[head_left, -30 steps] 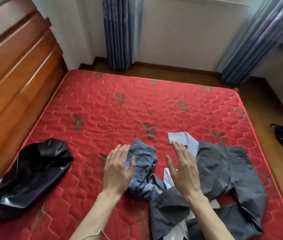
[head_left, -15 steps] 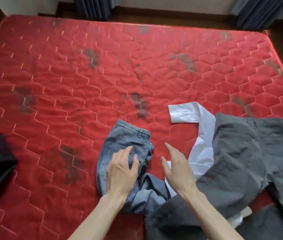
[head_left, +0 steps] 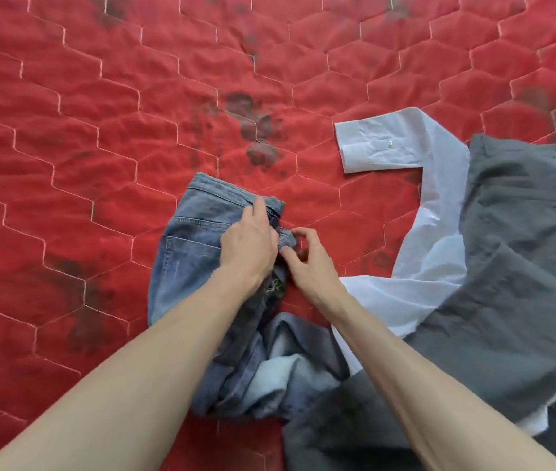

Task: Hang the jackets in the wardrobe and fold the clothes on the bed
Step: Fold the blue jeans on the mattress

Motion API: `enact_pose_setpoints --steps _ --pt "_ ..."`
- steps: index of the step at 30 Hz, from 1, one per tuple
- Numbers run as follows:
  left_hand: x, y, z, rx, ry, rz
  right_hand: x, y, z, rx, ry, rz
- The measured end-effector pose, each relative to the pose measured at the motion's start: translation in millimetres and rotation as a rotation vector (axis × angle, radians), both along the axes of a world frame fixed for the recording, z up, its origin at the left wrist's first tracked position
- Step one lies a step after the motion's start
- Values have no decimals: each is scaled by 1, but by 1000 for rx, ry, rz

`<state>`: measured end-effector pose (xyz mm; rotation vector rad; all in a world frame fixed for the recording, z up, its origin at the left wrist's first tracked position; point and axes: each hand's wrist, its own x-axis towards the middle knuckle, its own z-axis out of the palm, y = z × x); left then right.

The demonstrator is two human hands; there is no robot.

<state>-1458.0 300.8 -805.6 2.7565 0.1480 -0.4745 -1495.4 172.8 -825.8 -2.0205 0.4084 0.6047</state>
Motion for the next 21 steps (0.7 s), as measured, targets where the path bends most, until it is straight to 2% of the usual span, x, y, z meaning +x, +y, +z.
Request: enact_pose_setpoints --steps 5,9,14,17,19,21 --pt "-23 30 28 -418 -34 303 0 4 20 153 58 -61" --pt "-48 43 84 -672 -187 579 -5 -3 64 51 -34 -130" --pt "-83 76 180 -742 -262 725 -23 -23 157 60 -48 -255" --pt "-100 88 250 -765 -256 772 -36 -33 227 187 21 -304" --pt "-113 94 299 -811 -223 747 -47 -36 279 236 61 -242" --pt "-127 103 343 -861 -186 675 -56 -36 338 230 -8 -168"
